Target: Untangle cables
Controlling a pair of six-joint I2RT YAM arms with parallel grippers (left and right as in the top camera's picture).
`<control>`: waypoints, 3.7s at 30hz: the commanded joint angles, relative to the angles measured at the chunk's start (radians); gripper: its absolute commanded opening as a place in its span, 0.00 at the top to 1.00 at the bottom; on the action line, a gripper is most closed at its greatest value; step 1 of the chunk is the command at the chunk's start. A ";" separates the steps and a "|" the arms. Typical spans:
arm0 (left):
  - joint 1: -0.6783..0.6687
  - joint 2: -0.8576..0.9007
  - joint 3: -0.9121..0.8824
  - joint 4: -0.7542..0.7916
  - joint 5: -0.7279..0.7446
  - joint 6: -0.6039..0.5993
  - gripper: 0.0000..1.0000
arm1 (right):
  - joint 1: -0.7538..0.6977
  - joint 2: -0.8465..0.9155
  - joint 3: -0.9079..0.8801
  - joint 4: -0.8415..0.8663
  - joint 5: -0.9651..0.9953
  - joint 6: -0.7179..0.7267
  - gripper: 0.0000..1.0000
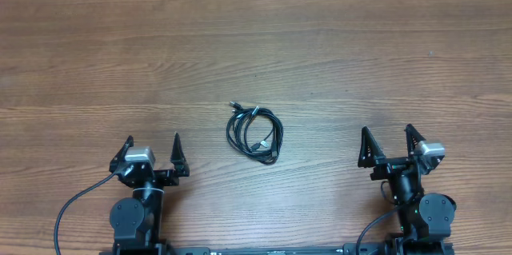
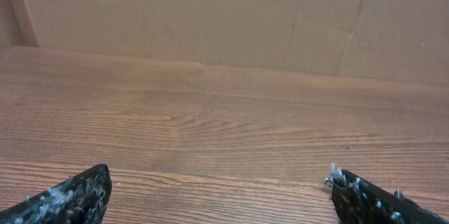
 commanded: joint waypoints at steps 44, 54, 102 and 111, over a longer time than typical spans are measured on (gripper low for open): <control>-0.006 0.056 0.100 -0.059 -0.008 0.027 0.01 | 0.008 -0.008 0.046 0.018 -0.045 -0.008 0.00; -0.007 0.382 0.435 -0.177 0.043 0.038 0.00 | 0.008 0.072 0.289 -0.178 -0.050 0.029 0.00; -0.397 1.860 1.142 -0.673 0.044 -0.352 0.71 | 0.008 1.017 0.987 -0.745 -0.290 0.029 0.00; -0.404 1.862 1.096 -0.563 -0.002 -0.410 0.75 | 0.008 1.017 0.987 -0.744 -0.290 0.029 0.00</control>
